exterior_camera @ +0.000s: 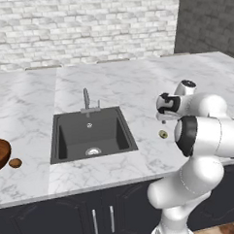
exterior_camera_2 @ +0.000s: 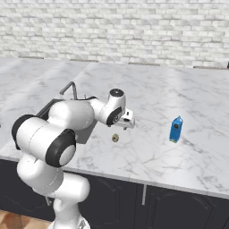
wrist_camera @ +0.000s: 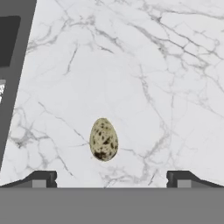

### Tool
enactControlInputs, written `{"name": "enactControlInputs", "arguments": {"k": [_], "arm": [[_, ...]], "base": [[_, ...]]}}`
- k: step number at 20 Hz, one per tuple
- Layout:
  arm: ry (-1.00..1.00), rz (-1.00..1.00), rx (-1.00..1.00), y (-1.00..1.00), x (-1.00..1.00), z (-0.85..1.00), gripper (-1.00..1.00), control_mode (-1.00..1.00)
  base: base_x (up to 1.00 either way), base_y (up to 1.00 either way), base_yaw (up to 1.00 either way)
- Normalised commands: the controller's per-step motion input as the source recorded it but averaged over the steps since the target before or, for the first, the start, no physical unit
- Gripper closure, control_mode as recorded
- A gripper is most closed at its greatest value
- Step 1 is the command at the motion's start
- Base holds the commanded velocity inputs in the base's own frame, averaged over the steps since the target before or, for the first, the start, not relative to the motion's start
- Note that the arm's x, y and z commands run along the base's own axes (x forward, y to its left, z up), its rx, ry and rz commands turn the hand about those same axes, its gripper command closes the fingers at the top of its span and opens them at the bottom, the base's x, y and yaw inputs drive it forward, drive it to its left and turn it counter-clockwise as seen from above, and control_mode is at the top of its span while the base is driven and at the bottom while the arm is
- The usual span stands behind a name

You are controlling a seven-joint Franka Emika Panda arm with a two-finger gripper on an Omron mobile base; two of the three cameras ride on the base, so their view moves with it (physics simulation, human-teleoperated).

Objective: Gather the eggs and milk located in the vicinity of the sink area and place them right next to the bowl.

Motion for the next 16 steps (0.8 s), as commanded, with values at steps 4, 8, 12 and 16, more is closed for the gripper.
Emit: {"name": "enactControlInputs", "arguments": {"k": [4, 8, 12, 16], "arm": [[0.0, 0.0, -0.04, 0.0, 0.18, -0.47, -1.0, -1.0], [0.0, 0.0, 0.0, 0.0, 0.21, -0.32, -1.0, -1.0], [0.0, 0.0, 0.0, 0.07, 0.04, -0.27, -1.0, -1.0], [0.0, 0.0, 0.0, 0.12, 0.0, -0.25, -1.0, -1.0]], "base": [[0.0, 0.0, 0.0], [0.0, 0.0, 0.0], [0.0, 0.0, 0.0], [0.0, 0.0, 0.0]]}}
